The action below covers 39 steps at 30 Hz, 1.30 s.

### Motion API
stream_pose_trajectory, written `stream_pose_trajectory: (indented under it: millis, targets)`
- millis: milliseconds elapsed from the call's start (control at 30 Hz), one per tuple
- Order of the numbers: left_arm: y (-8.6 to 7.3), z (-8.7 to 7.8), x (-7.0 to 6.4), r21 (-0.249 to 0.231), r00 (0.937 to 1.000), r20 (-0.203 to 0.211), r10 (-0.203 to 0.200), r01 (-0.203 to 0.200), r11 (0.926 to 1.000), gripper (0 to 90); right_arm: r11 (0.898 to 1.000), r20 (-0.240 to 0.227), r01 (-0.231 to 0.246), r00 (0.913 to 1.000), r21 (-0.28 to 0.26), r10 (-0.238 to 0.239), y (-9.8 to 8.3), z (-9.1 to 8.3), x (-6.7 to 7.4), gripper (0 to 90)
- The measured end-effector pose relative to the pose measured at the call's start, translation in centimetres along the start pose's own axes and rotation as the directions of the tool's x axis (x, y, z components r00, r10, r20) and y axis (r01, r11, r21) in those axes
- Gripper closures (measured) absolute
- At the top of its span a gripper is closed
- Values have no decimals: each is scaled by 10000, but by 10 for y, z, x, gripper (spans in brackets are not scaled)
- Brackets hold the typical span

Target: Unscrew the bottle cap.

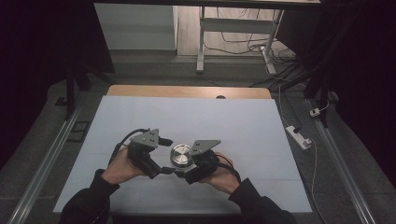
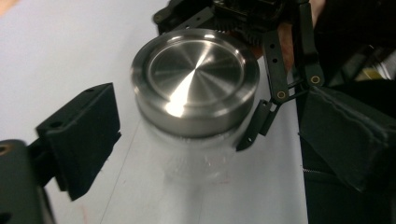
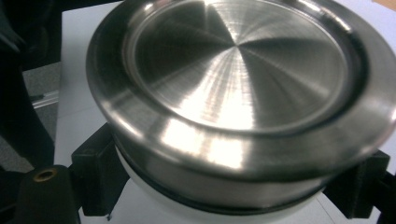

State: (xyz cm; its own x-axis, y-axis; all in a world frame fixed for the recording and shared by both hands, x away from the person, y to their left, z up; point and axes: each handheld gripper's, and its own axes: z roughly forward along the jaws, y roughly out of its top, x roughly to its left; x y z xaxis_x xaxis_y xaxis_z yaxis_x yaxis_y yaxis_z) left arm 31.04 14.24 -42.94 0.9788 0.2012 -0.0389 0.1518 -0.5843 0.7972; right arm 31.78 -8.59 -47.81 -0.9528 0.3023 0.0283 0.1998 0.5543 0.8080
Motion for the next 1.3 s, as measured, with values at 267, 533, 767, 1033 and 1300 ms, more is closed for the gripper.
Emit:
stream_pose_trajectory:
  millis: [267, 533, 767, 1033, 1300]
  targets:
    - [12, 16, 10, 155, 9972, 635, 402, -412, 9990, 111, 9998, -203, 182, 9996, 86, -180, 0, 0, 2, 150]
    - [16, 22, 12, 173, 9991, 254, 330, -335, 9993, 198, 9999, -101, 162, 9998, 47, -161, 0, -1, 1, 150]
    - [20, 29, 1, 109, 9883, -1238, -891, 912, 9958, 200, 9998, 603, -131, 9981, 115, 124, 0, 0, -2, 150]
    - [30, 39, -11, 100, 9461, -2712, -1769, 1866, 9824, 197, 9987, 1462, -503, 9881, 120, 480, 0, -1, -4, 150]
    - [24, 21, 3, 85, 9811, -1394, -1340, 1365, 9906, 34, 9990, 1215, -435, 9916, -77, 442, 1, -7, -6, 150]
